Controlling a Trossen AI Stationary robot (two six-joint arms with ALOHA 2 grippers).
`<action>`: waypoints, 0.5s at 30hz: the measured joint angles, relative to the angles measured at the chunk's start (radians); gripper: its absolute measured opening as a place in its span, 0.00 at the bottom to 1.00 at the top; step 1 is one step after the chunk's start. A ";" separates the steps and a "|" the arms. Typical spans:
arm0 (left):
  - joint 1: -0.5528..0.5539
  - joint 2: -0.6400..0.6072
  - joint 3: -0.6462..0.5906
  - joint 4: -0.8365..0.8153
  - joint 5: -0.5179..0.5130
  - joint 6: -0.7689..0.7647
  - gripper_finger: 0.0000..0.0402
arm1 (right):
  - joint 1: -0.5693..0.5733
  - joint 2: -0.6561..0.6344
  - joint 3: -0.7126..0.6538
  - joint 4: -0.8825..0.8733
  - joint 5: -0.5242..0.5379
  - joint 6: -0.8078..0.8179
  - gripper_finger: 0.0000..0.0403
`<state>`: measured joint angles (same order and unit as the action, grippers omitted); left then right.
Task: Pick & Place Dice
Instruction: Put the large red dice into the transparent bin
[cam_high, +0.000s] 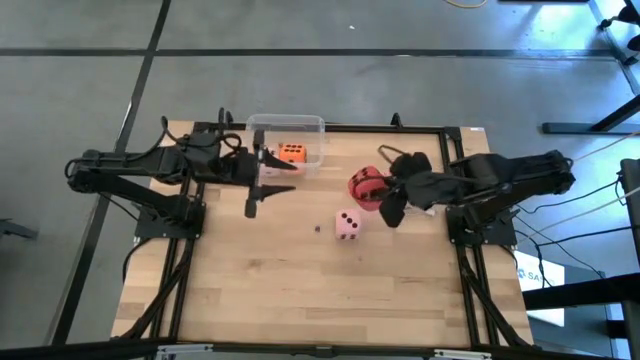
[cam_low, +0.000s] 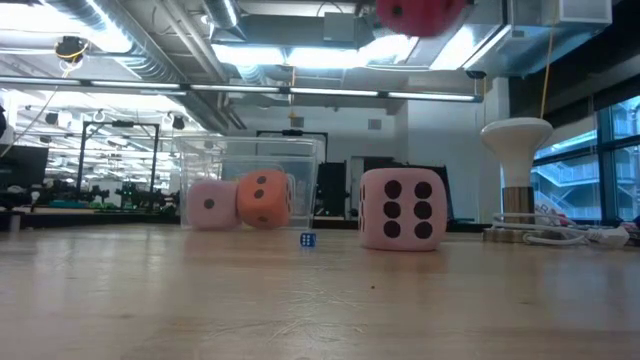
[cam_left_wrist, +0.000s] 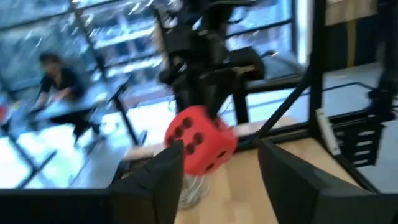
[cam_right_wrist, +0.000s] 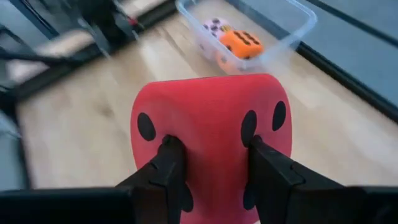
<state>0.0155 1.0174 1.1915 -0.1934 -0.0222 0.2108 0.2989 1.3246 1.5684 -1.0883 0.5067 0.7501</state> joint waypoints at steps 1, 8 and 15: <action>-0.002 0.005 0.000 0.018 0.026 0.021 0.51 | 0.003 -0.010 0.000 0.022 -0.004 0.007 0.33; -0.017 0.055 0.000 0.065 0.104 0.099 0.71 | 0.006 -0.037 0.001 0.190 -0.062 0.008 0.32; -0.017 0.093 0.000 0.064 0.080 0.231 0.83 | 0.006 -0.037 0.001 0.273 -0.102 0.014 0.32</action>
<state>-0.0013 1.1099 1.1912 -0.1298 0.0578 0.4416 0.3050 1.2881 1.5692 -0.8155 0.4042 0.7639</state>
